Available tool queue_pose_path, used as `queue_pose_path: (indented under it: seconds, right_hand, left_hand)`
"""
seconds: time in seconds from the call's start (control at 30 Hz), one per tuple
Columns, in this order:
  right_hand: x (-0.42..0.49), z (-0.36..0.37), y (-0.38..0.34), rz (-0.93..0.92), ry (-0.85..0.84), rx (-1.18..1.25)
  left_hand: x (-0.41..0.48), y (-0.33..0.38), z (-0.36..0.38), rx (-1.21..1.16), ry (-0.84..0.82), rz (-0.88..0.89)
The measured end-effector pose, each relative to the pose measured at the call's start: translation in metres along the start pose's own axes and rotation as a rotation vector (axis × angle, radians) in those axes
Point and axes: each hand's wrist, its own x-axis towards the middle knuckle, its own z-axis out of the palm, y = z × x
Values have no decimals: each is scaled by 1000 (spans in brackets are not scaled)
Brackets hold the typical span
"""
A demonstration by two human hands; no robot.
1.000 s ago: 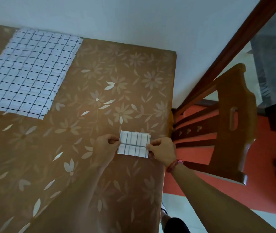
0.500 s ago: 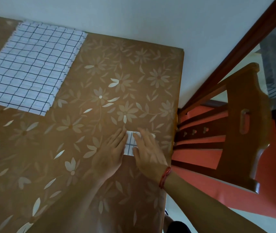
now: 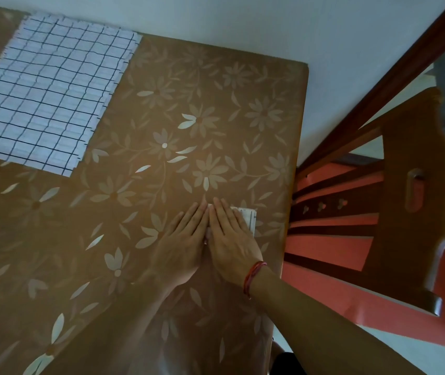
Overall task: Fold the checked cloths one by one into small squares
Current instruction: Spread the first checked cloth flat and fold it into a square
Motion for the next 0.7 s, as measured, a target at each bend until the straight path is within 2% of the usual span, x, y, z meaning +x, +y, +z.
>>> queue_pose_path:
  seconds: [0.3,0.47,0.53,0.6,0.7]
  right_hand:
    - [-36,-12,53,64,-52,-40]
    - [-35,-18,46,91,-37,4]
    - [-34,-27,42,112,-58,92]
    - [-34,-41,38,145,-30,287]
    - [-32,-61,33,327,71,611]
  left_hand:
    - [0,0,-6,-4,-48,3]
    - [3,3,-14,-113,-106,-24]
    - [9,9,-24,-278,-85,-75]
    - [12,13,-38,-578,-54,-200]
    - [12,26,-59,-953,87,-426]
